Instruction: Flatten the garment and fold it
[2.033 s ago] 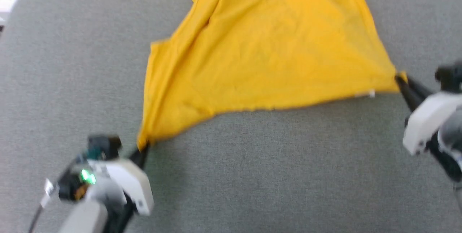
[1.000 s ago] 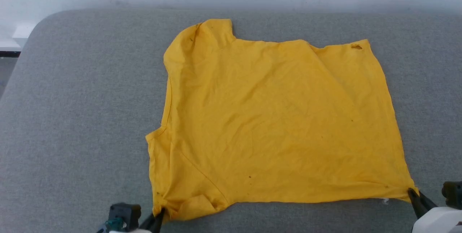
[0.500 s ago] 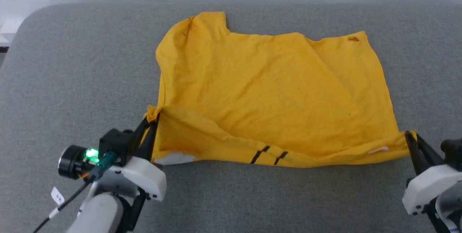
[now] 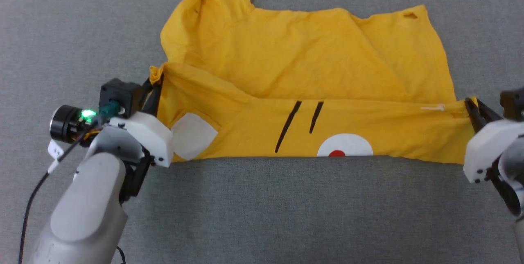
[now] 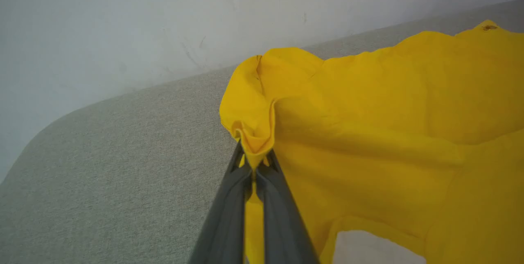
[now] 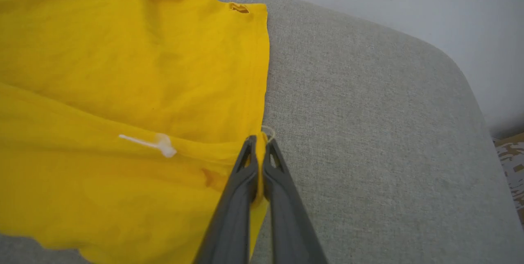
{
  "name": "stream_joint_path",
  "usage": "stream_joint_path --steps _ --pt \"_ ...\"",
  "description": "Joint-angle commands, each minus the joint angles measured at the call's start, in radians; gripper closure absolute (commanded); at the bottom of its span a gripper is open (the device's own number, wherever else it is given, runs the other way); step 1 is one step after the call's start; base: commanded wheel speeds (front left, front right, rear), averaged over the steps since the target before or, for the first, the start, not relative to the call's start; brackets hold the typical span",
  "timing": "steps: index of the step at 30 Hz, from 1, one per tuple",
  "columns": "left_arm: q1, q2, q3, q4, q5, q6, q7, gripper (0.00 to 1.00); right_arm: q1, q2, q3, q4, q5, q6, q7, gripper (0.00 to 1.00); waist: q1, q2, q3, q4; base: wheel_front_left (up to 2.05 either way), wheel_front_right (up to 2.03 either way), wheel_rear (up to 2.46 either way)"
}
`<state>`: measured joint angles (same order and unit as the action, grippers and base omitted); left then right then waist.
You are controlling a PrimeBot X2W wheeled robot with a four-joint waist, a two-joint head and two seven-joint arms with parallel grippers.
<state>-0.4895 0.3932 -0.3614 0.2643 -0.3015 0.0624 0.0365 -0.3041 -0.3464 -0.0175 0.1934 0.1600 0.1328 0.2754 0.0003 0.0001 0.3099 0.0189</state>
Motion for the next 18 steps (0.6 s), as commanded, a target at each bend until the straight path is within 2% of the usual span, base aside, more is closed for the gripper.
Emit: stream_joint_path --steps 1,9,14,15,16,17,18 --pt "-0.025 -0.004 0.001 0.029 -0.01 -0.008 0.014 1.0 -0.035 -0.008 0.016 0.019 0.018 -0.002 0.02 1.0 -0.0003 -0.0001 0.039 -0.004 0.0 0.0 0.0" --pt "-0.102 -0.023 -0.006 0.212 -0.101 -0.073 0.204 1.0 -0.206 -0.069 0.14 0.136 0.176 -0.002 0.239 1.0 -0.0003 -0.0001 0.09 0.001 0.0 0.0 0.0" --pt "-0.109 -0.047 -0.015 0.252 -0.177 -0.127 0.318 1.0 -0.254 -0.105 0.162 0.201 0.239 -0.002 0.379 1.0 -0.0003 -0.0001 0.087 0.017 0.0 0.0 0.0" --pt "-0.108 -0.052 -0.012 0.252 -0.189 -0.13 0.325 0.64 -0.256 -0.107 0.157 0.21 0.246 -0.002 0.401 0.87 -0.0003 -0.0001 0.083 0.021 0.0 0.0 0.0" --pt "-0.107 -0.056 -0.007 0.249 -0.195 -0.128 0.316 0.15 -0.257 -0.109 0.151 0.214 0.251 -0.002 0.413 0.5 -0.0003 -0.0001 0.078 0.024 0.0 0.0 0.0" --pt "-0.106 -0.058 -0.002 0.242 -0.194 -0.122 0.297 0.0 -0.256 -0.107 0.139 0.217 0.257 -0.002 0.417 0.0 -0.0003 -0.0001 0.074 0.027 0.0 0.0 0.0" --pt "-0.102 -0.06 0.003 0.234 -0.192 -0.114 0.271 0.0 -0.252 -0.101 0.121 0.219 0.262 -0.002 0.413 0.0 -0.0003 -0.0001 0.068 0.028 0.0 0.0 0.0"
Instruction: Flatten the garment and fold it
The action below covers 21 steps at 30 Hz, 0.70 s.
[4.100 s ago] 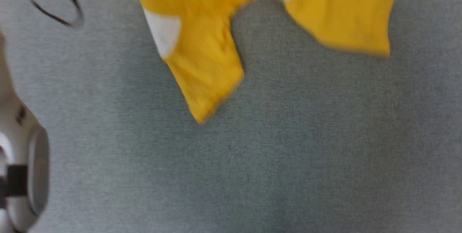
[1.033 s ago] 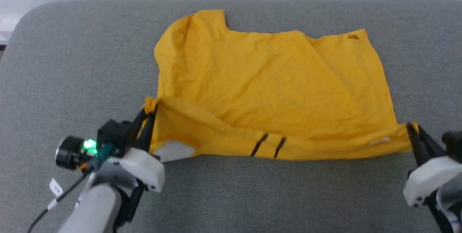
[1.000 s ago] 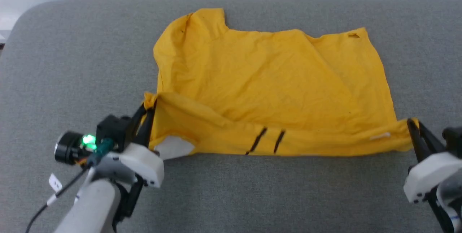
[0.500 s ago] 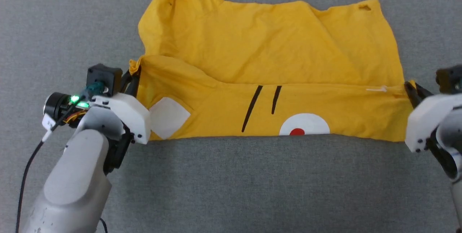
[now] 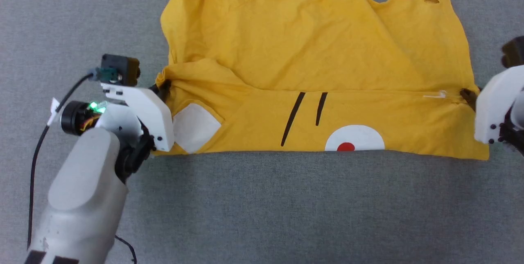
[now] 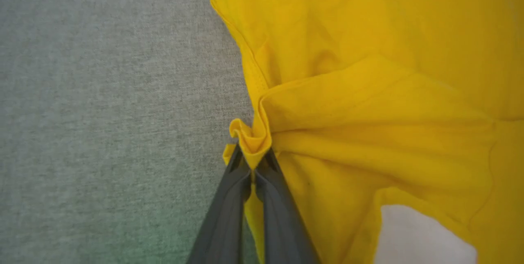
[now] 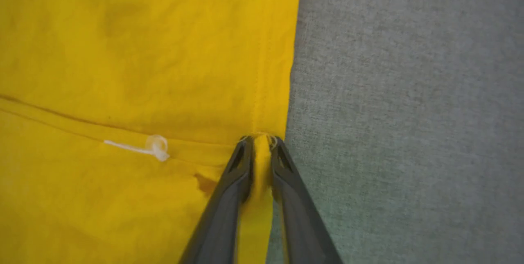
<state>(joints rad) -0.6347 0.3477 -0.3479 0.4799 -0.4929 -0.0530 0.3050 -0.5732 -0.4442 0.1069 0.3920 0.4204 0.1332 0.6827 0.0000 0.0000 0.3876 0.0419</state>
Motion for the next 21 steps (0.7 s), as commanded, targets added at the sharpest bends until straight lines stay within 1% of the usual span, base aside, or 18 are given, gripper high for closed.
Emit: stream_joint_path --steps 1,3,4,8,11,13,16,21 --pt "0.05 -0.019 -0.004 0.009 0.001 0.01 -0.029 0.0 0.024 0.004 -0.021 0.016 0.004 -0.002 -0.009 0.0 0.0 0.0 -0.018 0.007 0.0 0.0 0.0" --pt "0.068 -0.028 0.015 -0.017 0.008 0.034 -0.117 0.0 0.045 0.019 -0.055 -0.002 -0.005 -0.002 -0.067 0.0 0.0 0.0 -0.035 0.009 0.0 0.0 0.0" --pt "0.068 -0.028 0.015 -0.017 0.008 0.034 -0.117 0.0 0.045 0.019 -0.055 -0.002 -0.005 -0.002 -0.067 0.0 0.0 0.0 -0.035 0.009 0.0 0.0 0.0" --pt "0.137 -0.045 0.053 -0.079 0.032 0.09 -0.32 0.0 0.115 0.059 -0.12 -0.055 -0.038 -0.002 -0.25 0.0 0.0 0.0 -0.077 0.008 0.0 0.0 0.0" --pt "0.213 -0.057 0.074 -0.125 0.041 0.13 -0.427 0.0 0.187 0.106 -0.165 -0.107 -0.062 -0.002 -0.399 0.0 0.0 0.0 -0.111 0.004 0.0 0.0 0.0" --pt "0.266 -0.062 0.079 -0.155 0.045 0.15 -0.467 0.0 0.238 0.139 -0.195 -0.143 -0.088 -0.002 -0.493 0.0 0.0 0.0 -0.131 -0.001 0.0 0.0 0.0" --pt "0.338 -0.067 0.088 -0.203 0.041 0.172 -0.5 0.0 0.307 0.2 -0.231 -0.192 -0.134 -0.002 -0.624 0.0 0.0 0.0 -0.155 -0.01 0.0 0.0 0.0" --pt "0.416 -0.065 0.094 -0.235 0.033 0.203 -0.489 0.0 0.399 0.305 -0.275 -0.265 -0.202 -0.002 -0.773 0.0 0.0 0.0 -0.18 -0.024 0.0 0.0 0.0"
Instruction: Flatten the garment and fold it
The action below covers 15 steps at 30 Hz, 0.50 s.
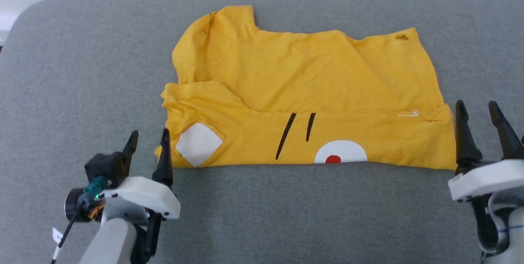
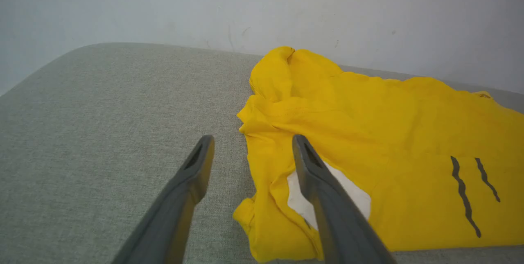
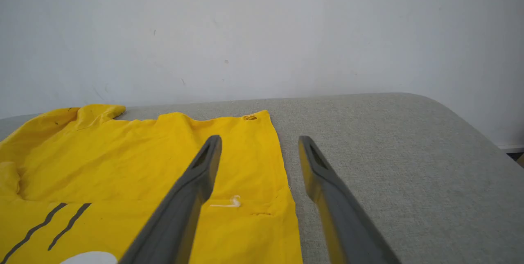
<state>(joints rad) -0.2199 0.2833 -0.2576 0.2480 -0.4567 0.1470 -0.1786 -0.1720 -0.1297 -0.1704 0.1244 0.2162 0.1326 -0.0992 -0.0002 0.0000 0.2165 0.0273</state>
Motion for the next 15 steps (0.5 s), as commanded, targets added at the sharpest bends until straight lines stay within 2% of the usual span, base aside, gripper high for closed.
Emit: stream_joint_path --steps 1,5,9,15 --pt "0.01 0.001 0.003 -0.003 -0.005 0.008 0.004 0.0 0.011 0.008 -0.005 -0.01 -0.009 -0.002 -0.012 0.0 0.0002 0.0 -0.013 -0.013 0.0 0.0 0.0" --pt "0.032 0.005 0.005 0.009 -0.029 0.018 0.065 0.0 0.057 0.05 -0.007 -0.057 -0.049 -0.002 -0.068 0.0 0.0002 0.0 -0.026 -0.03 0.0 0.0 0.0" --pt "0.031 0.006 0.021 0.043 -0.064 0.045 0.15 0.0 0.085 0.068 0.01 -0.082 -0.062 -0.002 -0.076 0.0 0.0002 0.0 -0.033 -0.049 0.0 0.0 0.0" --pt "0.01 0.006 0.031 0.108 -0.115 0.098 0.334 0.0 0.103 0.076 0.033 -0.092 -0.064 -0.002 -0.068 0.0 0.0002 0.0 -0.039 -0.076 0.0 0.0 0.0"
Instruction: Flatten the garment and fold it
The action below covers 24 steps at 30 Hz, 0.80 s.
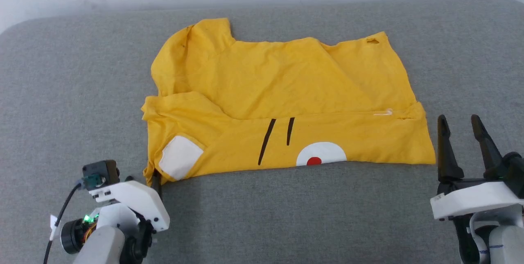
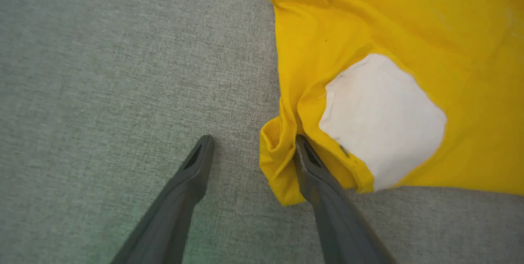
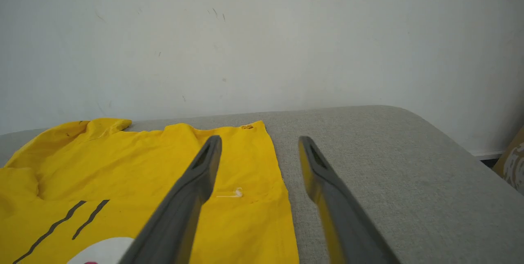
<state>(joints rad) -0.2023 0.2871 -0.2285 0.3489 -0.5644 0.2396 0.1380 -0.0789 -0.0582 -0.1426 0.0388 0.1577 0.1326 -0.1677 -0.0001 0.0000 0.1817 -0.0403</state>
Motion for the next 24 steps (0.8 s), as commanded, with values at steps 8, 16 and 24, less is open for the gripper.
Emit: stream_joint_path --steps 8,16,24 --pt "-0.009 0.014 -0.04 0.014 -0.078 -0.021 0.266 1.0 0.019 0.007 0.022 0.013 -0.007 -0.002 0.007 0.0 0.0001 0.0 -0.017 -0.026 0.0 0.0 0.0" --pt "0.009 0.021 -0.049 -0.044 -0.077 -0.04 0.241 1.0 -0.019 0.007 -0.042 0.068 -0.055 -0.002 0.066 0.0 0.0001 0.0 -0.019 -0.015 0.0 0.0 0.0" --pt "-0.01 0.015 -0.064 -0.049 -0.066 -0.058 0.203 1.0 -0.161 0.007 -0.126 0.3 -0.062 -0.002 0.418 0.0 0.0001 0.0 -0.002 0.013 0.0 0.0 0.0"
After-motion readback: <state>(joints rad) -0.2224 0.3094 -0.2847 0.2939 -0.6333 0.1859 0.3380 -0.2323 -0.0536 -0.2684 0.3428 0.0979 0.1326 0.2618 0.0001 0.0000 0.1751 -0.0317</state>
